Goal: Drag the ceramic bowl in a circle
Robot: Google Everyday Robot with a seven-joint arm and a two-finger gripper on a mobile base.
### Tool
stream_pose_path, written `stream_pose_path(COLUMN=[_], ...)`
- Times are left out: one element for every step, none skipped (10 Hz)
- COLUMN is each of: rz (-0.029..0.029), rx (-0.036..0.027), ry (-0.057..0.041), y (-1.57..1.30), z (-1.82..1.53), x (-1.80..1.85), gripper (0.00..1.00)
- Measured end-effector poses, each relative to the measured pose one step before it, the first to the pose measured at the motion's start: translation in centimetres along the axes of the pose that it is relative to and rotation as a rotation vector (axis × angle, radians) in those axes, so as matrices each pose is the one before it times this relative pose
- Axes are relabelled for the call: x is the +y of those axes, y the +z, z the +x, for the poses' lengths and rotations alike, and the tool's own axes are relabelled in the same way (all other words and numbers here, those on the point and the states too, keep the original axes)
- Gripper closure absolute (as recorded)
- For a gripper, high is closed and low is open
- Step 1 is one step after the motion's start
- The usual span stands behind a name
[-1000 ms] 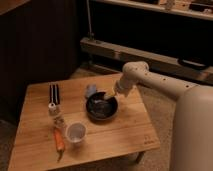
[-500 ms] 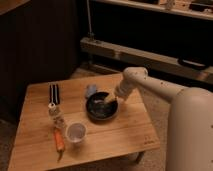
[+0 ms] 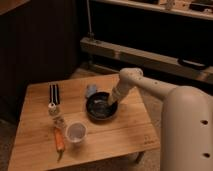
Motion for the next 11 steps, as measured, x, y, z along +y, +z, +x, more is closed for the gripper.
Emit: stream_pose_path(rz=[0.01659,0.01339,0.01341,0.02269,0.01399,0.00937,0.00424,0.0074,0.00816,0.00505,0.01224], rx=[0.00451,-0.00043,-0.00113,-0.003,0.00079,0.00013,0.00829,0.01072,0.01074,0.00988,0.01134], ry=[-0.01861,-0.01582,-0.02393,-0.03999,-0.02287,-0.02073,-0.0101,0.00392,0.01162,0.01915,0.02657], y=[0.157,-0.087,-0.131,-0.425,-0.261,-0.066,0.17,0.305,0.344,0.238,0.144], z=[-0.435,-0.506,-0.94,-1.745,-1.197,-1.618,-1.196,-0.962,-0.687,-0.078,0.429], x=[0.737,0.531,0.937,1.612,0.893,0.888,0.214,-0.624,-0.924,-0.956,-1.536], gripper=[0.97,1.0,1.0,1.0,1.0,1.0,1.0,1.0,1.0,1.0,1.0])
